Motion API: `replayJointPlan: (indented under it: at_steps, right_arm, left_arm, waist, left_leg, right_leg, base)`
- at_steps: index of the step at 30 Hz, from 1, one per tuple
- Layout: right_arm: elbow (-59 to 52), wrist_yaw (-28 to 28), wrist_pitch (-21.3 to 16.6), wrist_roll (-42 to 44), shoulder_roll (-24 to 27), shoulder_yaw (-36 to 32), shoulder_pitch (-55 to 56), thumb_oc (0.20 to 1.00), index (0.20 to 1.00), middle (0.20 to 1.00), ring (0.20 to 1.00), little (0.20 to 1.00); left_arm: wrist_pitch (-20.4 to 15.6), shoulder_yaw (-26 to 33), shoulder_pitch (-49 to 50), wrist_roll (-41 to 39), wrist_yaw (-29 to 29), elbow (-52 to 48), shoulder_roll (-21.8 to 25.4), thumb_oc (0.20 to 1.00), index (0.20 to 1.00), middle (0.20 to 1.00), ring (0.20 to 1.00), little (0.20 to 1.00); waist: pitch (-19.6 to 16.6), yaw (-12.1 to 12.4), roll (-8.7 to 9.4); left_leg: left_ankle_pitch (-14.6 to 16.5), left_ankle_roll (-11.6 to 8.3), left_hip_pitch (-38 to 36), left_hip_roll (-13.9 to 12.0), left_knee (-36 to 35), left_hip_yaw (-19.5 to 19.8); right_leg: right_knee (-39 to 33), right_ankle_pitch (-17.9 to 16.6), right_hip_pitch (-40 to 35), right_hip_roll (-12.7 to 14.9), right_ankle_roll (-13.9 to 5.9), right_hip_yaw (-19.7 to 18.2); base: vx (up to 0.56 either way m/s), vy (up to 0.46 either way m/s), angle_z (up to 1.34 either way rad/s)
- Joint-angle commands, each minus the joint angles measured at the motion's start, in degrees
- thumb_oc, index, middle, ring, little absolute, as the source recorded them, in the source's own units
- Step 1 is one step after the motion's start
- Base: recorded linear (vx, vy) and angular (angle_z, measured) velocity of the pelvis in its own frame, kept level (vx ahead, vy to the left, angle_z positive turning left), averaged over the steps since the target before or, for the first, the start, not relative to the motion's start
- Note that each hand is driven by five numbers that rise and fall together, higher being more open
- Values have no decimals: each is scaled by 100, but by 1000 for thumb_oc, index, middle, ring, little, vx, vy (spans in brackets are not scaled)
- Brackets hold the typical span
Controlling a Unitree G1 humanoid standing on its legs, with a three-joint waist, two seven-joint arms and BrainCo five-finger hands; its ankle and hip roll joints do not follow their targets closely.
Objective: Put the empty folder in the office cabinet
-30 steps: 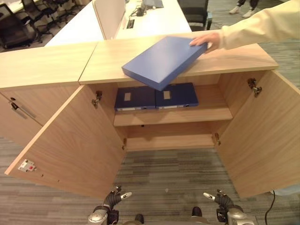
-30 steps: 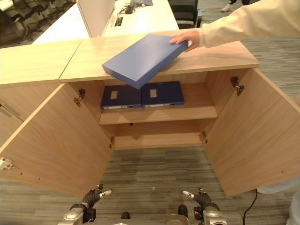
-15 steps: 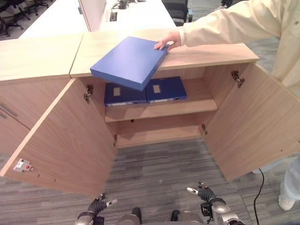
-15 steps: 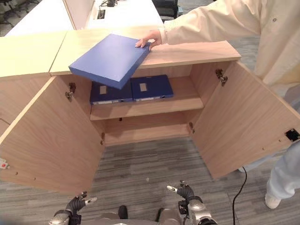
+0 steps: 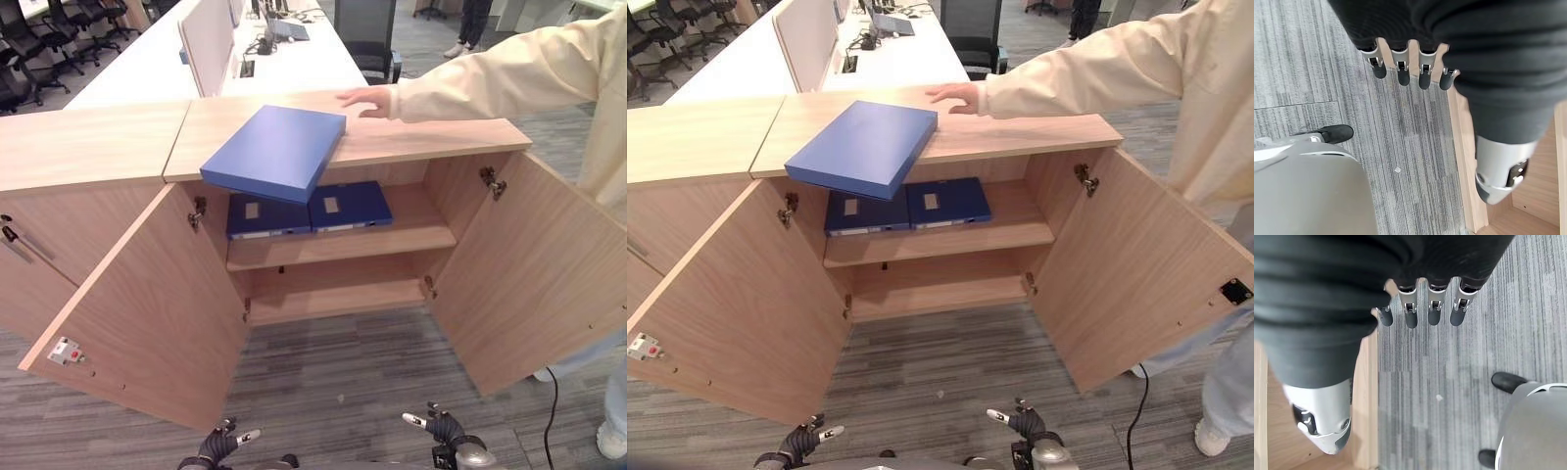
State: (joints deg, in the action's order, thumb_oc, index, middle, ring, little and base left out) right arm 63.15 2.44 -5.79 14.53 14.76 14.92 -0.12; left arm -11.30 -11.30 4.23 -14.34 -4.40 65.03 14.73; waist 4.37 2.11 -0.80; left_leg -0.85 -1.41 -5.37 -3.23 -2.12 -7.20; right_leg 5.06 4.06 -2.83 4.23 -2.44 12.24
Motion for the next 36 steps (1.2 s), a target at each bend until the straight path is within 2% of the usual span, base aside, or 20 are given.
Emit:
replayJointPlan:
  at_steps: [1,13,15,16,17,18,19,21,22,24,25,27,28,30,31,32,33,34,35,36]
  right_arm:
    - [118,-4,-89,-102,2,31,-223,1000,1000,1000,1000,1000]
    - [296,-34,-32,-267,-24,81,-252,1000,1000,1000,1000,1000]
    - [298,-37,-13,-257,-61,75,-306,1000,1000,1000,1000,1000]
    - [298,-47,-9,-209,-95,57,-363,1000,1000,1000,1000,1000]
    - [292,-59,-5,-180,-104,54,-394,1000,1000,1000,1000,1000]
    - [286,-71,17,-181,-115,54,-475,1000,1000,1000,1000,1000]
    - [258,-59,14,-140,-144,7,-506,1000,1000,1000,1000,1000]
    - [173,-21,0,-65,-126,-16,-476,1000,1000,1000,1000,1000]
    - [154,0,-14,-23,-110,-5,-473,1000,1000,1000,1000,1000]
    - [201,29,0,-28,-71,-16,-496,1000,1000,1000,1000,1000]
    - [212,9,21,-47,-75,-28,-409,1000,1000,1000,1000,1000]
    - [291,-15,25,-79,-60,-25,-336,1000,1000,1000,1000,1000]
    - [331,-46,18,-178,-6,47,-218,1000,1000,1000,1000,1000]
    - [322,-66,3,-251,39,120,-193,1000,1000,1000,1000,1000]
    - [324,-72,4,-280,59,150,-185,1000,1000,1000,1000,1000]
    - [313,-87,-11,-318,113,197,-185,1000,1000,1000,1000,1000]
    - [300,-95,-13,-330,137,208,-175,1000,1000,1000,1000,1000]
    - [295,-70,-15,-330,174,194,-172,1000,1000,1000,1000,1000]
    - [272,-51,-26,-295,231,151,-183,1000,1000,1000,1000,1000]
    - [263,-39,-33,-257,262,123,-204,1000,1000,1000,1000,1000]
  left_arm:
    - [-137,89,-256,60,37,-22,174,1000,1000,1000,1000,1000]
    - [-111,128,-225,167,60,202,127,1000,1000,1000,1000,1000]
    - [-93,127,-269,202,64,218,188,1000,1000,1000,1000,1000]
    - [-79,124,-304,188,59,180,243,1000,1000,1000,1000,1000]
    - [-73,132,-329,186,72,149,283,1000,1000,1000,1000,1000]
    - [-78,167,-341,181,117,126,306,1000,1000,1000,1000,1000]
    - [-64,197,-313,205,118,192,316,1000,1000,1000,1000,1000]
    - [-71,198,-295,161,104,201,339,1000,1000,1000,1000,1000]
    - [-69,173,-318,168,102,230,362,1000,1000,1000,1000,1000]
    - [-86,164,-359,122,119,283,344,1000,1000,1000,1000,1000]
    - [-91,142,-345,145,96,273,320,1000,1000,1000,1000,1000]
    - [-110,137,-295,178,90,278,250,1000,1000,1000,1000,1000]
    - [-116,105,-262,125,62,235,173,1000,1000,1000,1000,1000]
    - [-117,45,-299,100,58,174,142,1000,1000,1000,1000,1000]
    - [-113,16,-309,81,55,139,132,1000,1000,1000,1000,1000]
    - [-103,7,-357,11,49,82,126,1000,1000,1000,1000,1000]
    - [-98,0,-367,-17,41,58,121,1000,1000,1000,1000,1000]
    - [-86,-42,-417,-30,43,-9,113,1000,1000,1000,1000,1000]
    - [-72,-70,-447,-92,15,-94,95,1000,1000,1000,1000,1000]
    - [-70,-83,-456,-95,28,-132,99,1000,1000,1000,1000,1000]
  waist:
    - [93,40,167]
    - [78,180,213]
    - [138,228,243]
    - [235,239,227]
    - [309,237,215]
    - [466,221,117]
    - [483,207,18]
    - [484,152,91]
    - [480,111,166]
    - [456,-15,179]
    - [395,-68,250]
    - [253,-79,264]
    - [143,-120,218]
    - [142,-171,176]
    - [148,-200,143]
    - [172,-235,101]
    - [181,-258,86]
    - [246,-266,99]
    - [365,-281,176]
    - [420,-306,227]
  left_leg:
    - [202,-3,-42,230,-139,314]
    - [217,1,-47,218,-145,336]
    - [276,69,34,221,-13,384]
    - [329,131,120,193,131,431]
    - [354,158,112,184,162,441]
    - [392,224,33,108,169,455]
    - [436,219,-178,35,78,498]
    - [528,202,-410,125,-2,624]
    - [593,137,-460,154,-16,686]
    - [749,-50,-614,59,-46,836]
    - [882,-117,-712,60,-15,859]
    - [936,-178,-822,22,-32,873]
    - [950,-332,-810,-182,86,907]
    - [925,-470,-731,-346,274,938]
    - [881,-537,-663,-418,411,972]
    - [597,-704,-479,-543,815,1000]
    - [469,-760,-412,-590,997,996]
    - [209,-823,-166,-616,1432,1051]
    - [-93,-833,150,-567,2197,1064]
    - [-186,-823,316,-550,2594,1018]
  right_leg:
    - [-243,39,-393,372,-595,-294]
    - [-202,-3,-443,472,-680,-140]
    - [310,84,-235,485,-724,-131]
    - [1031,60,120,512,-854,-123]
    - [1467,-122,364,534,-1016,-128]
    - [2314,-582,773,599,-1256,-112]
    - [2654,-772,1043,598,-1256,-52]
    - [2063,-709,1089,757,-1176,8]
    - [1320,-562,1021,855,-1004,77]
    - [122,-901,1086,1057,-1016,-136]
    - [-142,-1050,1034,1106,-1055,-403]
    - [-364,-1131,860,1064,-1041,-404]
    - [-378,-1017,730,897,-952,-351]
    - [-344,-857,671,784,-857,-289]
    - [-343,-776,637,733,-798,-245]
    - [-396,-623,496,625,-685,-160]
    - [-447,-543,396,575,-619,-117]
    - [-535,-481,228,540,-543,-75]
    - [-601,-423,44,532,-405,-70]
    - [-662,-383,-88,535,-353,-47]
  base:
    - [6,-26,5]
    - [7,22,2]
    - [-55,102,6]
    - [-86,113,13]
    - [-98,151,23]
    - [56,99,32]
    - [226,54,30]
    - [358,-97,12]
    - [356,-257,35]
    - [419,-315,56]
    - [396,-268,45]
    - [337,-272,36]
    - [272,-317,26]
    - [154,-269,41]
    - [94,-246,24]
    - [98,-222,-6]
    - [92,-223,-14]
    - [99,-226,-1]
    - [100,-236,-1]
    - [193,-234,2]
